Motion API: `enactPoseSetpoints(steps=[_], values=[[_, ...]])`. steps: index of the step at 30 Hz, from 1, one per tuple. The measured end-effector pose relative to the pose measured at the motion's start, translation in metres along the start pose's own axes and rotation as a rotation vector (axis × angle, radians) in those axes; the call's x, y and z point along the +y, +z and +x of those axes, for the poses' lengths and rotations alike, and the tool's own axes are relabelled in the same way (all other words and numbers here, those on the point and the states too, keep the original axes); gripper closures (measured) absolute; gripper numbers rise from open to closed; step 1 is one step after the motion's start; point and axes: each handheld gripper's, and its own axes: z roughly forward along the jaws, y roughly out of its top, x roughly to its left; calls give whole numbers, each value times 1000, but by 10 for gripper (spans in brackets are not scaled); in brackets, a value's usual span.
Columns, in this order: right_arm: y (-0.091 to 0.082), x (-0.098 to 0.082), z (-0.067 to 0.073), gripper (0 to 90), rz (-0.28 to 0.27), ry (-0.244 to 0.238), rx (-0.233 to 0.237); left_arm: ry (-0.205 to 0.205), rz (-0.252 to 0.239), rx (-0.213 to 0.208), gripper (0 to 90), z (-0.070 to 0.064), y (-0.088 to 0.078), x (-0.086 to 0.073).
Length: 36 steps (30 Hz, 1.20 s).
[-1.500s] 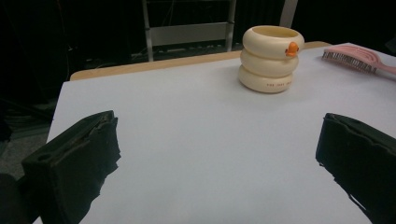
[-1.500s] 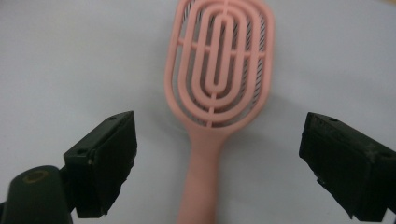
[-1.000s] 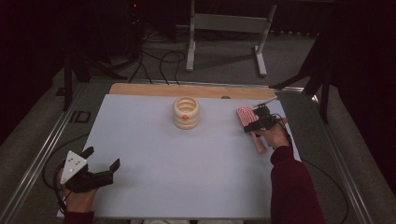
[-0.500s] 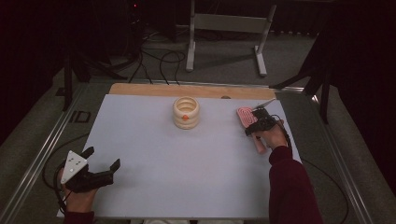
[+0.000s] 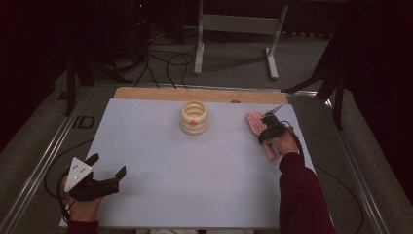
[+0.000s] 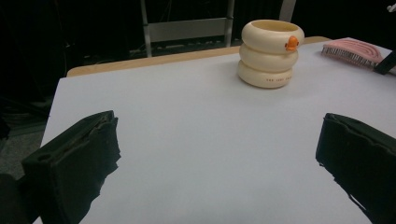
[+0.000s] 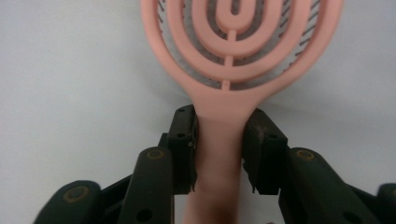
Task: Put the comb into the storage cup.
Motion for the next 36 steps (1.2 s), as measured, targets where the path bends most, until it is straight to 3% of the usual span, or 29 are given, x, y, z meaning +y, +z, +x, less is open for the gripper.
enactPoseSetpoints(steps=[6, 11, 15, 24, 36], values=[[0, -2, 3, 703, -9, -27, -25, 4, 1, -2, 0, -1, 0, 0], [0, -4, 0, 704, -31, -11, -11, -4, 2, 2, 0, 1, 0, 0], [-1, -9, -2, 705, -64, 30, 6, -2, 3, 3, 0, 1, -1, 0], [-8, -17, -8, 704, -108, 44, 26, 1, 8, 3, 0, 0, 0, 0], [-26, -19, 1, 704, -214, -6, 34, -1, 12, 2, 0, -1, 1, 0]])
